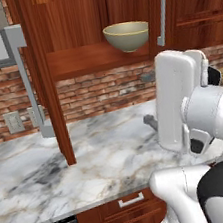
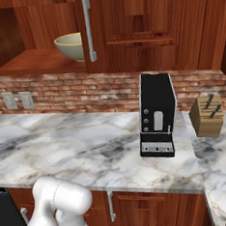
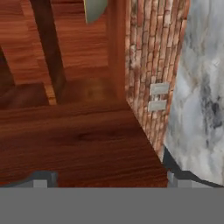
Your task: Pick the mug and place it in the sink. Pick the bowl and place it in the open cabinet and then close the cabinet.
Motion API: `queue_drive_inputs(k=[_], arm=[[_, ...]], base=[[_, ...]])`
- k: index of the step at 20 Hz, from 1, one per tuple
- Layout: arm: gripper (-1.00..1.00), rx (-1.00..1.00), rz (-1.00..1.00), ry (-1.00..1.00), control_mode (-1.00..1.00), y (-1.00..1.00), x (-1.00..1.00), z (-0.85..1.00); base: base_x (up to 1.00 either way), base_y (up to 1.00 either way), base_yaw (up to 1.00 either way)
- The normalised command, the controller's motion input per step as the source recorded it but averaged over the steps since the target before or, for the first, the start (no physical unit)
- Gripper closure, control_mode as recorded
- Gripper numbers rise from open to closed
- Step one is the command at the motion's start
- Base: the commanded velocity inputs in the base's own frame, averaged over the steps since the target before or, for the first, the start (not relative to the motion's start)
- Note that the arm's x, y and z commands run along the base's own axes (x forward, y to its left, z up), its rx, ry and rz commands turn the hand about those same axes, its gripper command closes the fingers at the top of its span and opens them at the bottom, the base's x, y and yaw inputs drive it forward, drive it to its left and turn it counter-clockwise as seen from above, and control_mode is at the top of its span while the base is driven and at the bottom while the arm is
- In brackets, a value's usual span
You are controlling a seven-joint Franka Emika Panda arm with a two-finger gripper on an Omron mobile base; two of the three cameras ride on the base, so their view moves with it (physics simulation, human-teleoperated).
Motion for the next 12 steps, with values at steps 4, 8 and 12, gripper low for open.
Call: queue_drive_inputs(k=[4,8,12], arm=[[-1.0,-0.22,-0.26,-0.69,-1.0,1.0,-0.45,-1.0],[-1.0,-0.23,-0.3,-0.55,-1.0,1.0,-0.08,-1.0],[-1.0,-0.07,-0.32,-0.04,-1.0,1.0,0.94,-1.0]], base=[[0.0,0.0,0.0],[0.0,0.0,0.0],[0.0,0.0,0.0]])
